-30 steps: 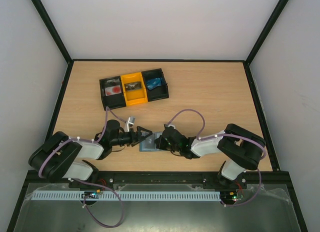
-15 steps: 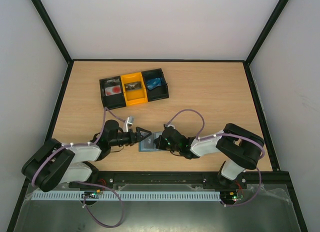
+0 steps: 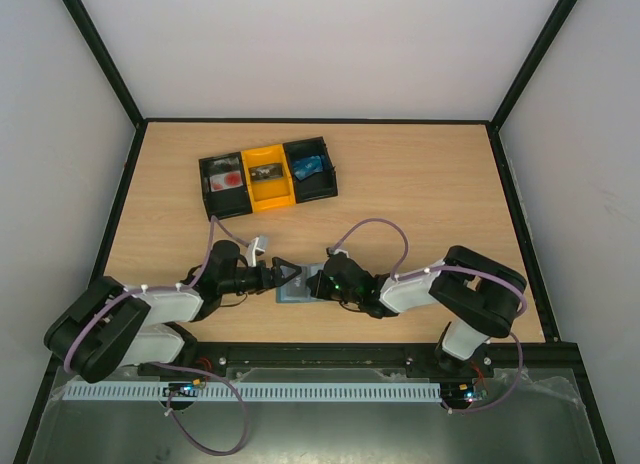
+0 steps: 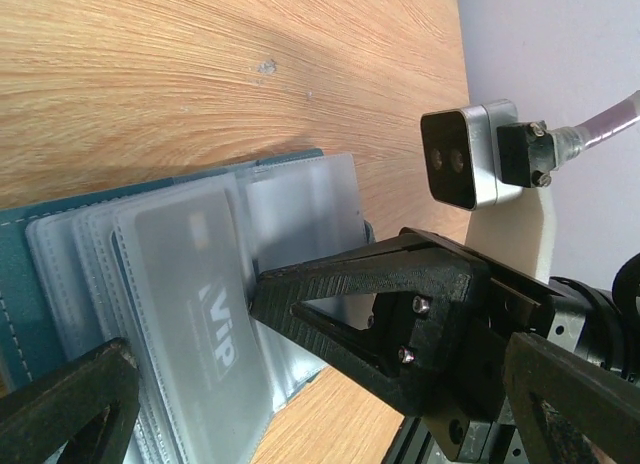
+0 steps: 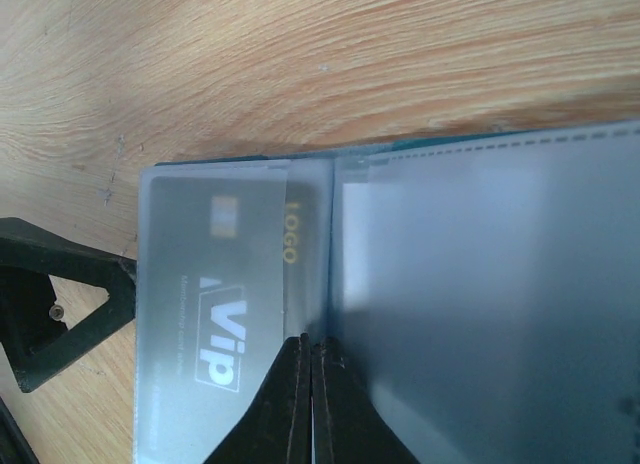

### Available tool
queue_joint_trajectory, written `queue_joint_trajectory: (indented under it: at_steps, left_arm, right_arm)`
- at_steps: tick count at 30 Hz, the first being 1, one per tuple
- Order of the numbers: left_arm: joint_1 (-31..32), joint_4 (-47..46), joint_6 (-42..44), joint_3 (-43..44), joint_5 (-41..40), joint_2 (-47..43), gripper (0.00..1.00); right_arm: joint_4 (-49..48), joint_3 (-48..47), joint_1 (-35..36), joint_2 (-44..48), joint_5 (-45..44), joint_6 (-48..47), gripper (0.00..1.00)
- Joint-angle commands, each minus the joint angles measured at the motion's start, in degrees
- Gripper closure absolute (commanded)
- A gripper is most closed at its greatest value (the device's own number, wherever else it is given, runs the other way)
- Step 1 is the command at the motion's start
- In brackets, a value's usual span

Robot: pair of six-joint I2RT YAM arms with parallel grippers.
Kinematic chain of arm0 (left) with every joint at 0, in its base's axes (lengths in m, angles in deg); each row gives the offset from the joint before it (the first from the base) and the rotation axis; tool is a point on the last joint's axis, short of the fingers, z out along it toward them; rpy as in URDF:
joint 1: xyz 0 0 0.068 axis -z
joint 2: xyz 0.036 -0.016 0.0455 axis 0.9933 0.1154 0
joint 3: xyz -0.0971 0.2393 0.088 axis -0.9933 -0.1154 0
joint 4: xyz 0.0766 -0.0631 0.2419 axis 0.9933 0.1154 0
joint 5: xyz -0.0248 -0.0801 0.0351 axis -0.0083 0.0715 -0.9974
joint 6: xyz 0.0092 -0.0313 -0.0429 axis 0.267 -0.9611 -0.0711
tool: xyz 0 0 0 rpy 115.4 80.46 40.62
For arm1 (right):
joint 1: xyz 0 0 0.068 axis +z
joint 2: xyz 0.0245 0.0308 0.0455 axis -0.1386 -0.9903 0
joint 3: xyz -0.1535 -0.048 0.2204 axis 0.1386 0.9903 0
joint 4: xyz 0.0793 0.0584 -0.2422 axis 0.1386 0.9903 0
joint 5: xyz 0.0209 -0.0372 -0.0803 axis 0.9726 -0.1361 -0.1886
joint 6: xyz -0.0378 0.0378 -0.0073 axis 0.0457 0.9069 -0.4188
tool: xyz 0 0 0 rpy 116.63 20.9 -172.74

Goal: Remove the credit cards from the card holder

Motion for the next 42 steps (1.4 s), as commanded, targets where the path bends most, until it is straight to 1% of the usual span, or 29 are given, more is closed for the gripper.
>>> queue_joint_trajectory:
  at_steps: [1, 11, 15, 22, 25, 33, 42]
  left_arm:
    - [0.36, -1.47, 0.73, 0.63, 0.1, 0.6, 0.0]
    - [0.45, -0.13, -0.73, 1.88, 0.58, -1.34, 0.0]
    - [0.52, 4.63, -0.19, 2.46, -0.66, -3.82, 0.01]
    - [0.53, 11.8, 0.54, 2.57, -4.78, -11.61, 0.0]
    - [0.51, 10.23, -0.17, 2.1, -4.39, -12.03, 0.0]
    - [0.53, 5.66, -0.61, 0.85, -3.21, -7.64, 0.0]
    - [0.48, 4.88, -0.03, 0.6, -3.38, -5.8, 0.0]
  right_arm:
    - [4.36, 0.94, 0.41, -3.09, 0.61, 0.67, 0.98]
    - [4.37, 1.04, 0.45, -3.04, 0.59, 0.81, 0.98]
    - [3.88, 1.27, 0.46, -3.17, 0.69, 1.2, 0.98]
    - [3.57, 1.42, 0.45, -3.19, 0.81, 1.27, 0.98]
    - [3.38, 1.27, 0.4, -3.56, 0.96, 1.37, 0.98]
    - [3.2, 1.13, 0.39, -3.68, 1.32, 1.37, 0.98]
    - [2.57, 1.48, 0.42, -3.93, 1.48, 1.73, 0.98]
